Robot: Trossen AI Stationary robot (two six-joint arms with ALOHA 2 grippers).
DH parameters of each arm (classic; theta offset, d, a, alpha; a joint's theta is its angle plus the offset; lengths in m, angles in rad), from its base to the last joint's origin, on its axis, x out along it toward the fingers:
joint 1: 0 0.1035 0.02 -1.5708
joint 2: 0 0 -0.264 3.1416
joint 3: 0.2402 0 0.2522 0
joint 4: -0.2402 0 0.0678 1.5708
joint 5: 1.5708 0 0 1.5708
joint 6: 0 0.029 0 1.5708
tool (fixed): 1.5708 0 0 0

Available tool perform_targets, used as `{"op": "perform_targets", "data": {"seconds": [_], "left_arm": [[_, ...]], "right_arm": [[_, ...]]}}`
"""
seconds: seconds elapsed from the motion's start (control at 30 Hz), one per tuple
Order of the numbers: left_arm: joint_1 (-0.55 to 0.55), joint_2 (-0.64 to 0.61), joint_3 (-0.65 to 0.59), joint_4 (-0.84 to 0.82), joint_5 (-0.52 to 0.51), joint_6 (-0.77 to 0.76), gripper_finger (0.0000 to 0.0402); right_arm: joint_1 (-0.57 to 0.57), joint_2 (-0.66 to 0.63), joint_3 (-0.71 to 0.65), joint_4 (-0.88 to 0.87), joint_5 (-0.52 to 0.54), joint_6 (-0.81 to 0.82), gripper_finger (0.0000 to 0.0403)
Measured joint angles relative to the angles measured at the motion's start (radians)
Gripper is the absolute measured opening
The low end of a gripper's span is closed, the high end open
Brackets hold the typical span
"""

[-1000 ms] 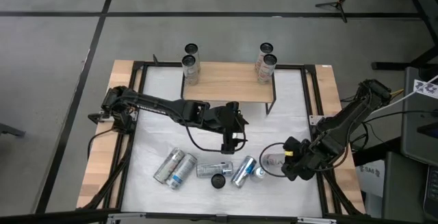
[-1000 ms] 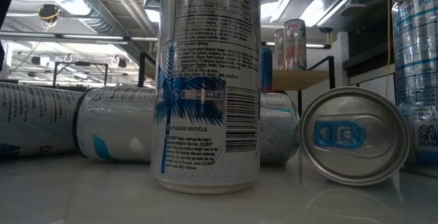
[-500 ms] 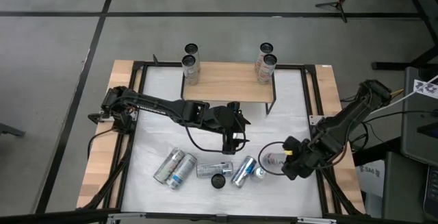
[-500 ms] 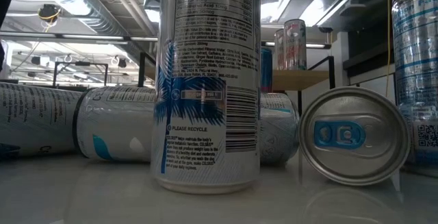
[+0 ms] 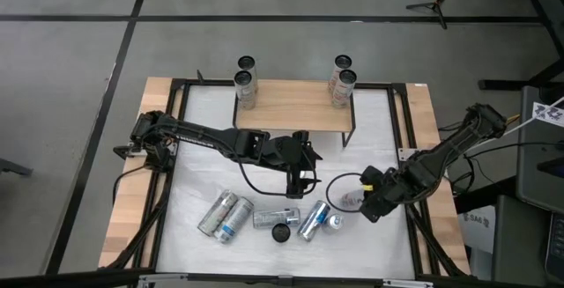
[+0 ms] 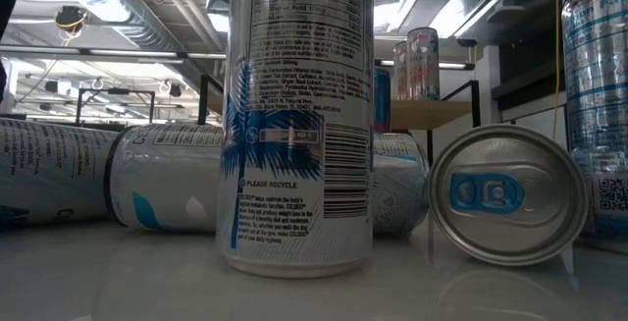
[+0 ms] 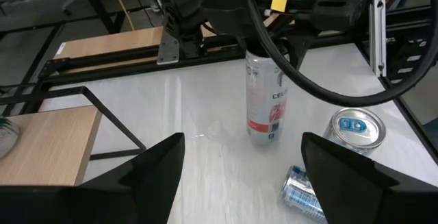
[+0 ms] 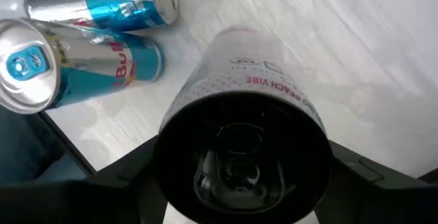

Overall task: Sort soda cans
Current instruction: Put the white pink soda can on the shelf and align with other white pink soda cans

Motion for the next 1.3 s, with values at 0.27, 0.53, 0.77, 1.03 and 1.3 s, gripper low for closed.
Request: {"op": "perform_targets", "data": {"seconds": [0.27,0.53,0.77,1.03,1.3], "left_arm": [[0.000,0.000,0.000,0.000,0.000,0.000,0.0284],[0.000,0.000,0.000,0.000,0.000,0.000,0.0284],[0.000,0.000,0.000,0.000,0.000,0.000,0.0284],[0.000,0.000,0.000,0.000,0.000,0.000,0.0284],[0.000,0.000,0.000,0.000,0.000,0.000,0.0284]], "right_arm": [[-0.053,0.000,0.000,0.000,-0.076,-0.105,0.0266],[-0.062,0.000,0.000,-0.004,-0.103,-0.305,0.0266],[-0.060,0.002,0.000,-0.072,-0.168,-0.406,0.0266],[-0.060,0.002,0.000,-0.174,-0.222,-0.507,0.0266],[-0.060,0.002,0.000,-0.199,-0.226,-0.605,0.0266]]}}
